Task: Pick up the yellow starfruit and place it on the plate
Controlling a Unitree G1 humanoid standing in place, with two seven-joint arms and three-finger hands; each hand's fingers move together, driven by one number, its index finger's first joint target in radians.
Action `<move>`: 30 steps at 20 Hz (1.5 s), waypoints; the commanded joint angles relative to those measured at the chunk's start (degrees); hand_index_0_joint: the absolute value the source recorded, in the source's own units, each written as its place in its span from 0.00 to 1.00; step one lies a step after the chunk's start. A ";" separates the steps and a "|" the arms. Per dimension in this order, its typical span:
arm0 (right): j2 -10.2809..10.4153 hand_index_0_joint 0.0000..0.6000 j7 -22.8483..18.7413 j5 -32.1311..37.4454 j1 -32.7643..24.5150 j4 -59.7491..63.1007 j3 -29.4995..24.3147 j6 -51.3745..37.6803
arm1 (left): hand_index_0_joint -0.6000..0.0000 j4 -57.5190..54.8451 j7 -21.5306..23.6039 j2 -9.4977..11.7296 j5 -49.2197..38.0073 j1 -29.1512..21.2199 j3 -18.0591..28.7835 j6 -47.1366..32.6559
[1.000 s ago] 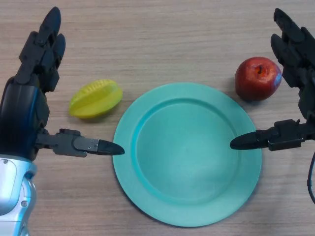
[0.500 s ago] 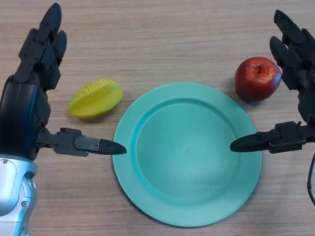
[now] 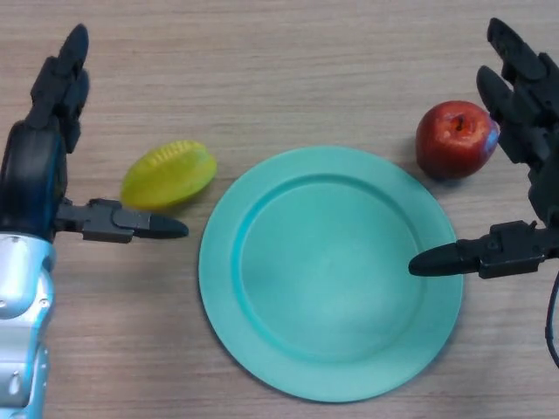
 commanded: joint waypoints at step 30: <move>-0.77 0.00 0.02 5.03 2.60 -10.28 -4.49 -0.84 | 0.00 21.80 10.61 5.49 37.40 -12.86 -3.87 -18.37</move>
